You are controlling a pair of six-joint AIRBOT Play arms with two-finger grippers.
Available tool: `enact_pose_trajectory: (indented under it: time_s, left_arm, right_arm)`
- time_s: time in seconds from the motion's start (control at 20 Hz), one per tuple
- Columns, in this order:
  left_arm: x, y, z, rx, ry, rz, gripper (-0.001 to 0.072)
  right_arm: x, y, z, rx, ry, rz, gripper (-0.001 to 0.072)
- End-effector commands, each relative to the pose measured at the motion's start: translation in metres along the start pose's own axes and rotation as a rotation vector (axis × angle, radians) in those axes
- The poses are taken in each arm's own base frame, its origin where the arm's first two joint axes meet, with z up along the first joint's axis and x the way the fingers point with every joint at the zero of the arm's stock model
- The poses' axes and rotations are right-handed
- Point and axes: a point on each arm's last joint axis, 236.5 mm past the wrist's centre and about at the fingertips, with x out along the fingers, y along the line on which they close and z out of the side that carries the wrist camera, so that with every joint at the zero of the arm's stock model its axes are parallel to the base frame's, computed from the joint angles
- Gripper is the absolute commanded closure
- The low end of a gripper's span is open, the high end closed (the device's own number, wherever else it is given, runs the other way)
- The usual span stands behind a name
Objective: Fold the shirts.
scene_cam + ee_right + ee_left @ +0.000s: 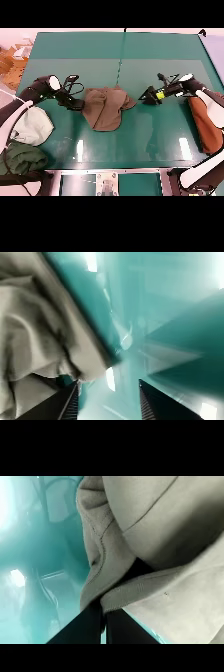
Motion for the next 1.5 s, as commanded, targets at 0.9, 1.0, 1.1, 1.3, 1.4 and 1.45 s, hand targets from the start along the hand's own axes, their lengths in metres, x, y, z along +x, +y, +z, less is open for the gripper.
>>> enact_pose_trajectory:
  time_s: [0.9, 1.0, 1.1, 1.3, 1.4, 1.45]
  left_arm:
    - [-0.493, -0.107, 0.119, 0.230, -1.144, 0.100, 0.0682]
    - [-0.534, -0.119, 0.093, 0.240, -1.260, 0.078, 0.0682]
    - [-0.566, -0.134, 0.069, 0.263, -1.358, 0.032, 0.0682]
    - [-0.637, -0.190, 0.026, 0.383, -1.598, -0.180, 0.0681]
    - [-0.655, -0.206, 0.013, 0.426, -1.666, -0.253, 0.0681]
    - [-0.655, -0.206, 0.014, 0.425, -1.665, -0.254, 0.0682]
  right_arm:
    - [-0.458, 0.278, -0.046, -0.561, -1.169, -0.104, 0.0697]
    - [-0.494, 0.289, -0.084, -0.579, -1.307, -0.150, 0.0697]
    - [-0.518, 0.303, -0.118, -0.620, -1.415, -0.204, 0.0697]
    - [-0.538, 0.344, -0.170, -0.729, -1.574, -0.237, 0.0697]
    - [-0.549, 0.360, -0.188, -0.779, -1.654, -0.247, 0.0697]
    - [-0.553, 0.363, -0.192, -0.785, -1.678, -0.246, 0.0697]
